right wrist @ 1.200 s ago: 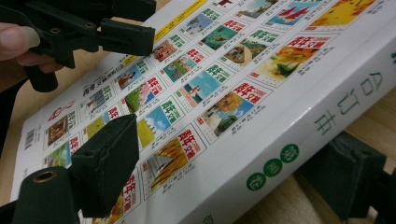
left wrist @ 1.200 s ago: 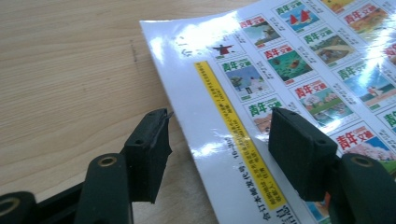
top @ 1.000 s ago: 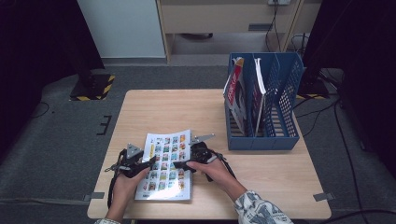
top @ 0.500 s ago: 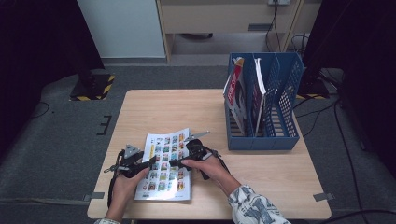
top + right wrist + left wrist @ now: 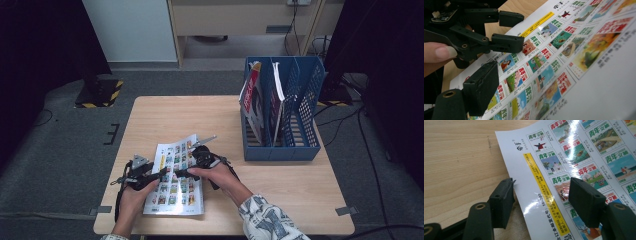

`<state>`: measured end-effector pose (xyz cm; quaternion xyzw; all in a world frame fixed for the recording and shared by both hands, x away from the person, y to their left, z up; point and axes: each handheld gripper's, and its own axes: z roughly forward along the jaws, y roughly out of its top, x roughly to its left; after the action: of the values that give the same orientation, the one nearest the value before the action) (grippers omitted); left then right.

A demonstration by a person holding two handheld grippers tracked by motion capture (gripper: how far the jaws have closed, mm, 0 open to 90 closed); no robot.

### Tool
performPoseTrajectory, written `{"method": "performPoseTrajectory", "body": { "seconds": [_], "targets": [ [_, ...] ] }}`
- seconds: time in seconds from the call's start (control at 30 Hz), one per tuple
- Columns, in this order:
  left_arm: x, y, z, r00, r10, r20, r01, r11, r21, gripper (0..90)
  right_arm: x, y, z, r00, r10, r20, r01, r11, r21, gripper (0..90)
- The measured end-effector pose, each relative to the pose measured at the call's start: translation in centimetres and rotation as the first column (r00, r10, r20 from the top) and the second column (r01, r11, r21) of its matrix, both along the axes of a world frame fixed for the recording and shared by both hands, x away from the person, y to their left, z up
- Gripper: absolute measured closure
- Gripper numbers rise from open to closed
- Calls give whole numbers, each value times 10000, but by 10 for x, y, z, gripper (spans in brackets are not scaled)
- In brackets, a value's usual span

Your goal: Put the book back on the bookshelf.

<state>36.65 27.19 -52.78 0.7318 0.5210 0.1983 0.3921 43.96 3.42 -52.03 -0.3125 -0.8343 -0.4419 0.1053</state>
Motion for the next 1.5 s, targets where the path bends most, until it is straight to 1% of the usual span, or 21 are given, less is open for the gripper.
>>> {"method": "performPoseTrajectory", "body": {
  "seconds": [0.1,0.13,0.23,0.33,0.43,0.53,0.57,0.67,0.77,0.83,0.9,1.0,1.07,1.13,1.17,1.2,1.23,1.33,1.37,1.43,1.5],
  "targets": [
    [0,1,0,9999,44,-96,-44,10000,-60,367,-1,0,2,9999,-13,136,16,9999,-166,221],
    [0,1,0,9999,40,-98,-40,10000,-46,367,-2,0,3,9999,-115,54,116,9998,-188,246],
    [-1,0,1,9998,146,-140,-146,9999,-51,365,-2,-3,4,9995,-316,69,318,9993,-195,349],
    [-1,1,2,9997,144,-214,-145,9999,-20,361,-1,-9,6,9982,-586,86,587,9982,-84,441],
    [-1,1,3,9996,117,-257,-117,9999,9,357,0,-13,7,9965,-806,223,804,9967,88,504],
    [-1,0,3,9998,67,-198,-67,10000,-18,347,0,-17,8,9942,-1040,267,1032,9942,299,553],
    [0,-1,3,9999,75,-144,-77,9999,-113,335,-1,-19,8,9932,-1121,321,1109,9931,376,572],
    [0,-4,5,10000,-21,-20,21,10000,-67,296,-3,-23,12,9883,-1389,627,1357,9893,534,617],
    [0,-8,6,9999,-63,149,66,9998,-190,251,-5,-29,17,9851,-1452,925,1385,9875,746,646],
    [0,-8,6,9999,-21,105,23,9997,-247,198,-7,-33,19,9819,-1536,1106,1437,9853,921,657],
    [-2,-7,8,9998,-77,160,82,9995,-304,196,-9,-37,21,9785,-1632,1259,1504,9830,1056,665],
    [-4,-4,7,9998,-190,37,192,9981,-585,190,-10,-43,22,9760,-1754,1291,1592,9791,1264,671],
    [-5,-4,7,9994,-336,-83,330,9976,-605,175,-9,-46,22,9744,-1756,1405,1578,9790,1293,672],
    [-8,-5,6,9987,-483,-183,471,9970,-614,163,-10,-50,24,9702,-1820,1598,1600,9770,1411,678],
    [-10,-5,5,9979,-579,-287,558,9959,-713,151,-10,-52,26,9673,-1851,1736,1605,9761,1463,682],
    [-12,-7,4,9955,-836,-438,797,9932,-852,135,-11,-54,27,9636,-1922,1859,1647,9743,1536,685],
    [-13,-7,4,9935,-1023,-500,978,9915,-859,129,-11,-57,29,9569,-2024,2085,1695,9716,1652,688],
    [-13,-13,4,9877,-1452,-577,1399,9862,-883,128,-12,-60,32,9456,-2252,2350,1845,9656,1830,698],
    [-12,-14,3,9883,-1431,-535,1378,9861,-927,129,-12,-61,33,9418,-2308,2445,1883,9645,1850,700],
    [-9,-17,2,9854,-1569,-666,1499,9837,-993,132,-13,-61,32,9381,-2434,2463,1983,9607,1943,703],
    [-7,-19,1,9812,-1755,-809,1658,9796,-1138,133,-14,-62,31,9370,-2464,2475,1978,9585,2053,705]
  ]
}}
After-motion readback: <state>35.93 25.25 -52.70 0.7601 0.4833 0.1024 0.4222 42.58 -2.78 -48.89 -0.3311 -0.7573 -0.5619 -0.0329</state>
